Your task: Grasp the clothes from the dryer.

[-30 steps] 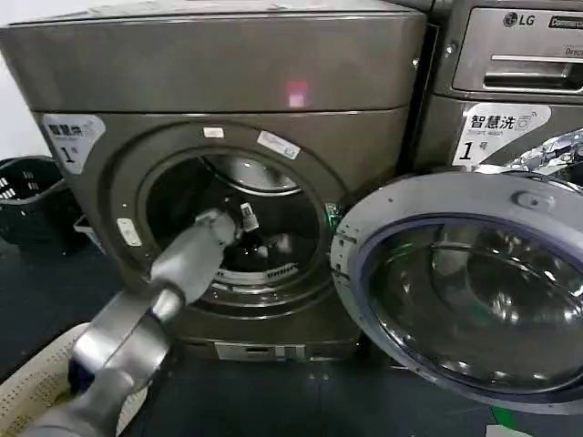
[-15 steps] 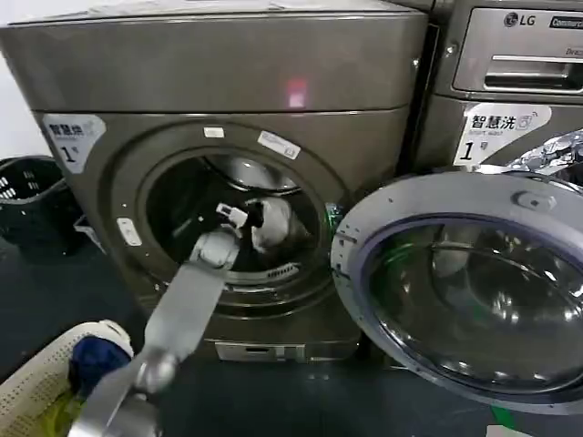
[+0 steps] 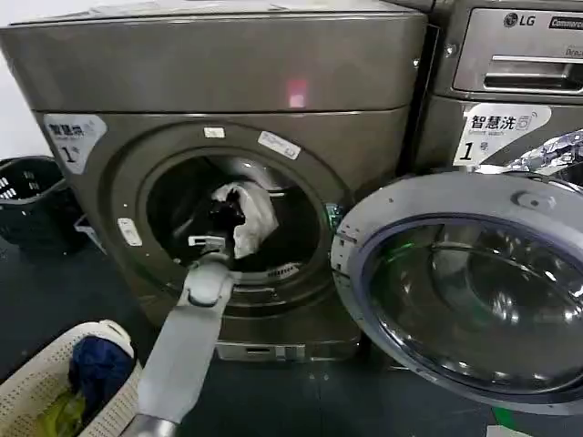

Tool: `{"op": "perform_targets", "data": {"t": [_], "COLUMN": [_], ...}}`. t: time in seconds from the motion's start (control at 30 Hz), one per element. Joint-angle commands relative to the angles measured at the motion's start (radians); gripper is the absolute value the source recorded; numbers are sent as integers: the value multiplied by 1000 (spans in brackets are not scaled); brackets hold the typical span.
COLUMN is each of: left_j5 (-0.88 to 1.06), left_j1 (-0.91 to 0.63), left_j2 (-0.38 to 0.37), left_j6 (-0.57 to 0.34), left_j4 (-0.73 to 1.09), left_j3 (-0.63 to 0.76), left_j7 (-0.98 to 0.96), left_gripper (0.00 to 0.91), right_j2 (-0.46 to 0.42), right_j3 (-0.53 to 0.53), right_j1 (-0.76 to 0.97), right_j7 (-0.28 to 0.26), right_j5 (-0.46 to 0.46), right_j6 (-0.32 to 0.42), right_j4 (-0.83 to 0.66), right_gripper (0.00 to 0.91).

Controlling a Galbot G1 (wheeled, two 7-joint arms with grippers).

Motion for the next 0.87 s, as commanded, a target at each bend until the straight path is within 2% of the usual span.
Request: {"op": "perform_targets", "data": {"t": [0.03, 0.87], "left_j5": [-14, -29], "left_j1": [63, 44], "left_j2": [-5, -1], "left_j6": [-40, -20], "left_j4": [-71, -43], "left_j3": [-31, 1], "left_j7": [-50, -36], "left_gripper": [0, 0], "right_j2": [1, 10], "right_j3": [7, 41], "right_j1": [-7, -30], "right_j7": [2, -11], "right_j5": [3, -9], "right_j6": [12, 1], "right_j4": [-4, 6], "right_gripper": [907, 907]}}
